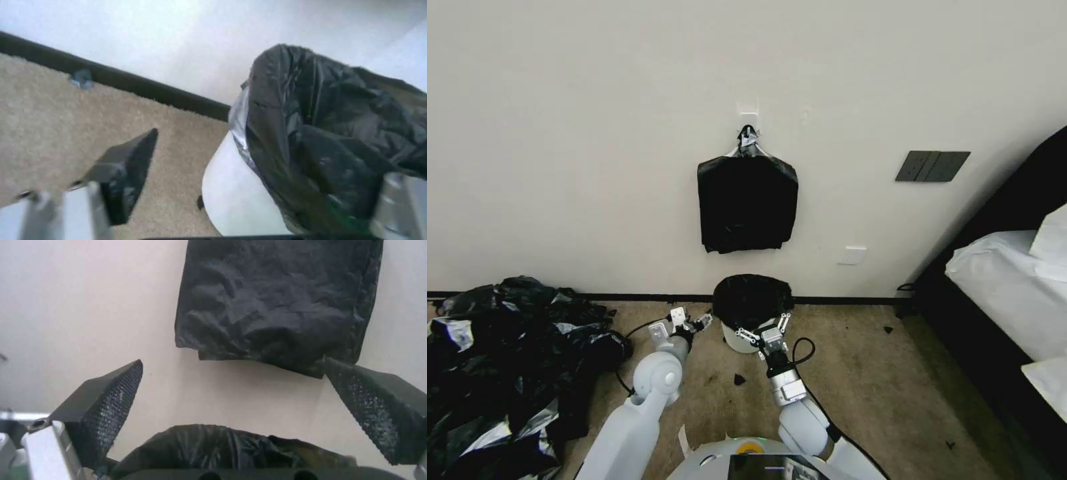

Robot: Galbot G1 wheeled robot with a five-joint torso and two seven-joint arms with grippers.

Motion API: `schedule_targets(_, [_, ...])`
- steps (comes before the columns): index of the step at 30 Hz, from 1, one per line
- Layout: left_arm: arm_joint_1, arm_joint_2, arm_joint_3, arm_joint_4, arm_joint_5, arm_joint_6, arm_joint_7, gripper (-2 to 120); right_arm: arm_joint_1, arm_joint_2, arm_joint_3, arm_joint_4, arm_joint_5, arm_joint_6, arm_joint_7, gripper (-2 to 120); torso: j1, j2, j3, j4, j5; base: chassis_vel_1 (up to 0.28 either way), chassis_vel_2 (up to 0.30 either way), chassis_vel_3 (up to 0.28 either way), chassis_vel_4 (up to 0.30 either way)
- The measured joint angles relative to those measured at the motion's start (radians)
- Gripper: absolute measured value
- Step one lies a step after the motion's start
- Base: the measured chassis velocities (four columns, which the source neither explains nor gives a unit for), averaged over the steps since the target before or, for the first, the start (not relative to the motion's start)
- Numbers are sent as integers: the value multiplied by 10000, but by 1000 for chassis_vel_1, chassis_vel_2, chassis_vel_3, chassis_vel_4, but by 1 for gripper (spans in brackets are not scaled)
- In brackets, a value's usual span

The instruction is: Place a trash bag onto the trash bin.

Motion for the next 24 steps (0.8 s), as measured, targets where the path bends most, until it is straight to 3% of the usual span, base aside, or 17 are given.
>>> schedule_targets(3, [160,159,-169,-401,1,24,2,99,-8,25,21,-6,16,-46,9,100,0,0,0,0,0,0,0,0,0])
schedule_targets(8, [426,388,-416,-921,411,-124,115,100,10,48,99,-82,133,-74,71,100,0,1,-1,-1,1,0,0,0,0])
schedule_targets(11, [1108,618,-826,-1045,2135,-2274,1324,100,55,215,453,13,651,-380,327,100,0,0,0,3,2,0,0,0,0])
schedule_targets(12, [1108,618,-826,-1045,2135,-2274,1324,100,55,215,453,13,651,-380,327,100,0,0,0,3,2,0,0,0,0])
schedule_targets(16, [1785,237,-1651,-598,4496,-5609,3176,100,-360,620,2027,492,275,-944,-397,100,0,1,-1,1,2,0,0,0,0])
schedule_targets(17, [1785,237,-1651,-598,4496,-5609,3176,100,-360,620,2027,492,275,-944,-397,100,0,1,-1,1,2,0,0,0,0])
schedule_targets(20, [2166,-281,-2191,-300,5567,-7505,3989,100,-795,1136,3466,800,-65,-776,-1399,100,0,0,-1,-2,2,0,0,0,0])
schedule_targets(21, [2166,-281,-2191,-300,5567,-7505,3989,100,-795,1136,3466,800,-65,-776,-1399,100,0,0,-1,-2,2,0,0,0,0])
schedule_targets(23, [2415,-632,-2274,-207,5785,-8372,4135,100,-1086,1592,3763,1083,833,-907,-1385,100,0,1,-1,-1,-2,0,0,0,0])
schedule_targets(24, [2534,-827,-2270,-192,5920,-8628,4146,100,-1212,1832,3813,1004,1115,-518,-1355,100,0,1,-1,-1,2,0,0,0,0])
